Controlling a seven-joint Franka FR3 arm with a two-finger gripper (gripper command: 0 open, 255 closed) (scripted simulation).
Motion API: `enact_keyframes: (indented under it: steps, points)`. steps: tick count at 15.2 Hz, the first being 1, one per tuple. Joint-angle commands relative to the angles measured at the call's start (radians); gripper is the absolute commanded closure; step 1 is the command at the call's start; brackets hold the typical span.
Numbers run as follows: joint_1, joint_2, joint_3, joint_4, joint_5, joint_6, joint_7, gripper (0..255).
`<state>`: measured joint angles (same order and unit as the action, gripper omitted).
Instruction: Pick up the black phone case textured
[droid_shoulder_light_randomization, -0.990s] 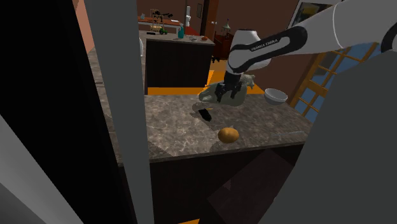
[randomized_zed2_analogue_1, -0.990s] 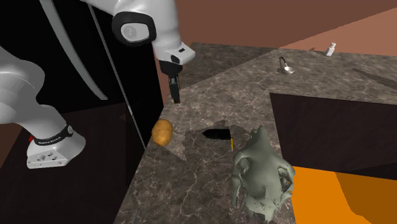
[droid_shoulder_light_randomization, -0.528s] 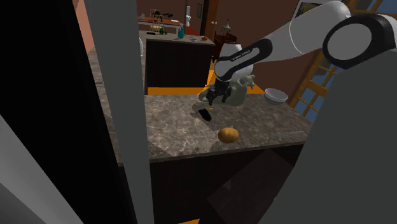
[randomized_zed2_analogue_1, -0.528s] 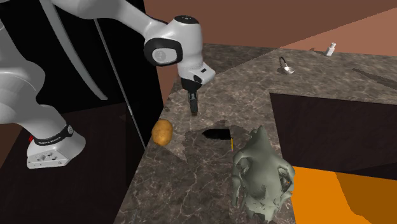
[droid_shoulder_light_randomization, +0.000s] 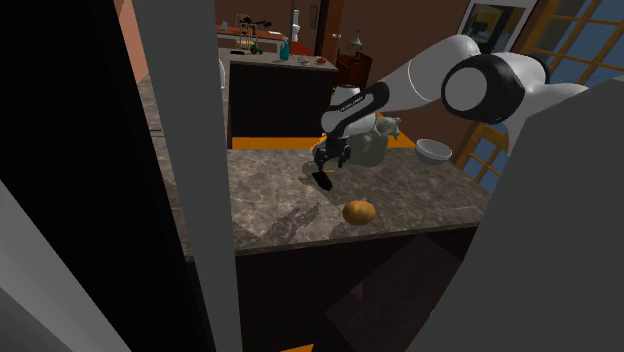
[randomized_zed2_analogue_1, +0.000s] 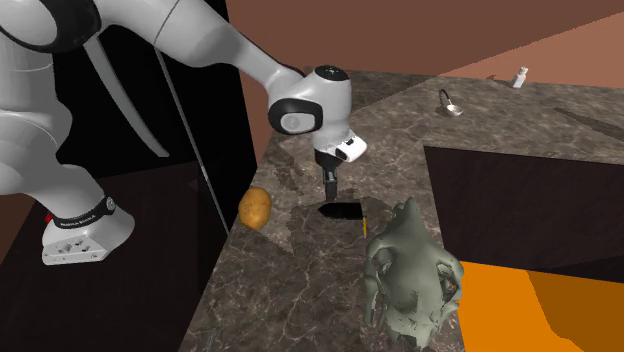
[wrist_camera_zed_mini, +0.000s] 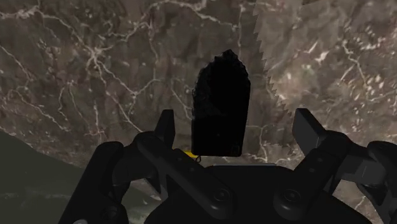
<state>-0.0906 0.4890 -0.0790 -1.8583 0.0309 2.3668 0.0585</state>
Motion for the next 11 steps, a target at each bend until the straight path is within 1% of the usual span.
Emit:
enact_keyframes:
  steps: [1,4,11]
  points:
    - [-0.011,0.087,0.001,0.079,0.01,0.005,-0.001,0]
    - [-0.023,0.211,0.003,0.207,0.021,-0.006,0.003,0]
    - [-0.027,0.28,0.007,0.22,0.025,0.05,0.001,0]
